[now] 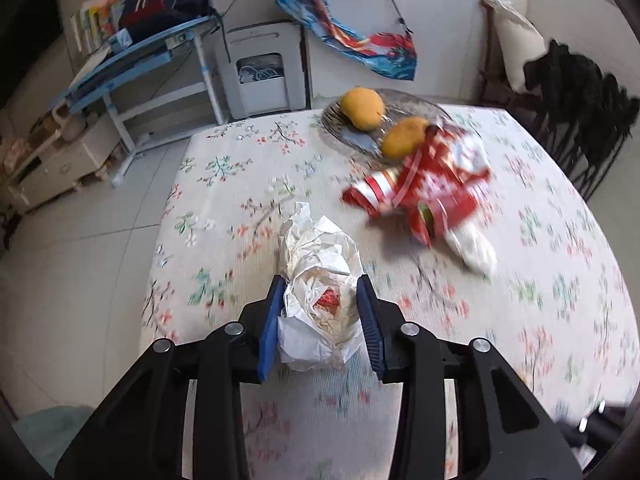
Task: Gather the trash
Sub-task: 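Carry the orange peel and tissue toward the yellow basin with both grippers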
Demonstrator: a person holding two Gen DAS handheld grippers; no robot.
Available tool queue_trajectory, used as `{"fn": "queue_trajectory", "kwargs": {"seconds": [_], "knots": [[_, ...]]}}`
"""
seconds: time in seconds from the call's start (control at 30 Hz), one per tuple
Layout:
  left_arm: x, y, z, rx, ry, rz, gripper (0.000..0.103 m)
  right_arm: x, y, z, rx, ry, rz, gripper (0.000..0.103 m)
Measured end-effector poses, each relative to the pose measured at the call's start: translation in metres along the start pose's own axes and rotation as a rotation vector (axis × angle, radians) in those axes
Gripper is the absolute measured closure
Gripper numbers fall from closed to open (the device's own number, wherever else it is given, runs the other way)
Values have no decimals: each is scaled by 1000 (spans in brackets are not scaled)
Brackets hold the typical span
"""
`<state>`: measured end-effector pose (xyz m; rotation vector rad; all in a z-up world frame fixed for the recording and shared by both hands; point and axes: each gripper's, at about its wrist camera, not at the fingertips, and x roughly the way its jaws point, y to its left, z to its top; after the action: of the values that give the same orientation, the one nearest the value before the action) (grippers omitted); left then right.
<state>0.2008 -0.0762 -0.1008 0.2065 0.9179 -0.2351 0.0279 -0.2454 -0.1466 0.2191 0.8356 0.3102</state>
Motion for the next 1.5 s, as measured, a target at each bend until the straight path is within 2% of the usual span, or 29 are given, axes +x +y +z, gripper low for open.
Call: {"fn": "queue_trajectory", "kwargs": {"seconds": [0.3, 0.5, 0.97, 1.5], "knots": [[-55, -15, -37, 67, -22, -3, 68, -9, -4, -3, 29, -9, 9, 84], [-80, -21, -56, 64, -24, -13, 68, -13, -4, -6, 40, -10, 11, 84], [-115, -39, -80, 128, -74, 31, 68, -21, 2, -12, 38, -10, 8, 84], [-144, -40, -98, 124, -107, 44, 68, -44, 8, -17, 39, -47, 17, 84]]}}
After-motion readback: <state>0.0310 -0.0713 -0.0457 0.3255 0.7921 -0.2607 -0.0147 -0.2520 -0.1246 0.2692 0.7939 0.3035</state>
